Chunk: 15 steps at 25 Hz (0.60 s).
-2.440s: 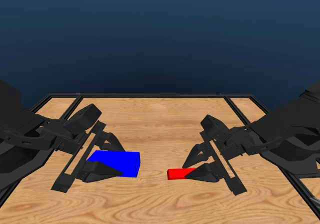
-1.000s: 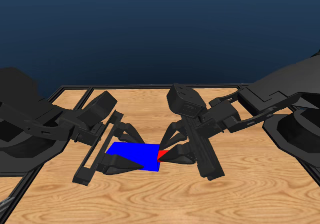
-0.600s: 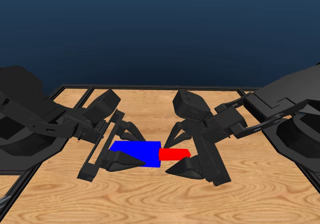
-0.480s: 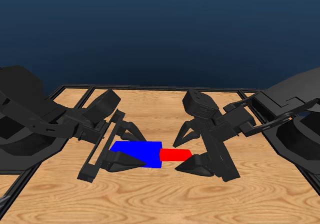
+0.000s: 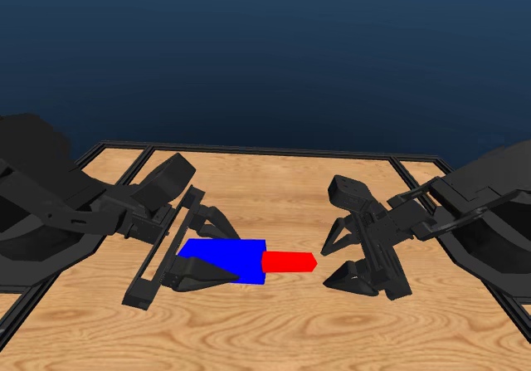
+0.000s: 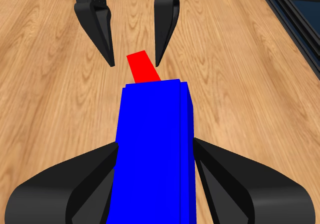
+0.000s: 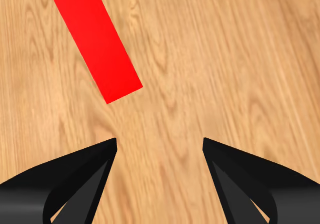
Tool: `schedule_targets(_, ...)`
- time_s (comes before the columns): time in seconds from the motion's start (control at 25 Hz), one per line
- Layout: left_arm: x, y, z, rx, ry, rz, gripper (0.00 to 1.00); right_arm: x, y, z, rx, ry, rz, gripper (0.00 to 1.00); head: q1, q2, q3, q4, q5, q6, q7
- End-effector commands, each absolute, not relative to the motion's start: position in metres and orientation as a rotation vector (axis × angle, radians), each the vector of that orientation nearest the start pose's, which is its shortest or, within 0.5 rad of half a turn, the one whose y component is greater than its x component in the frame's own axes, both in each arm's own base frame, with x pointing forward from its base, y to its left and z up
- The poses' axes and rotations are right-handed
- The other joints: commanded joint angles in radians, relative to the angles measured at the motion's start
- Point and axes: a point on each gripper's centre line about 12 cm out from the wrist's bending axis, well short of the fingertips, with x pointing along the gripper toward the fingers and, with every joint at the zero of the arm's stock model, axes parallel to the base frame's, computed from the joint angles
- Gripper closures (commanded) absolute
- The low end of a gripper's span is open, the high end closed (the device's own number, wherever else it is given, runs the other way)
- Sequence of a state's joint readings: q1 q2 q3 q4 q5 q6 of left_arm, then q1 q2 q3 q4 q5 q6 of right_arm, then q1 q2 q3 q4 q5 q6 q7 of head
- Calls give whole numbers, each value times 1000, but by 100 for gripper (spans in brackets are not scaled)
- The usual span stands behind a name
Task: Insert peg into socket
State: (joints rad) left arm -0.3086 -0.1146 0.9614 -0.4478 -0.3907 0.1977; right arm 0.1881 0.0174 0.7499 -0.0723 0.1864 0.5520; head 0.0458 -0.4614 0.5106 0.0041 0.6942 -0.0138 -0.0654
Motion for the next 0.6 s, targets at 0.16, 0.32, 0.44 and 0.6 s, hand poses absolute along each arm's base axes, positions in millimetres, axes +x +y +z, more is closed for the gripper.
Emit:
schedule_targets(0.16,326,-80,169,-94,397,-79,100,355,70,123,363,875,-28,100,-11,-14,-20,-1,-16,3,-1)
schedule_targets(0.32,325,-82,168,-100,417,-88,100,367,72,127,346,841,-7,100,-15,-15,-20,-2,-18,6,-2)
schedule_targets(0.44,323,-80,162,-95,437,-82,100,379,77,137,310,814,21,100,-17,-16,-20,-2,-17,9,-3)
schedule_targets(0.6,324,-83,166,-98,428,-91,100,393,81,148,278,790,41,100,-19,-16,-21,-2,-20,11,-4)
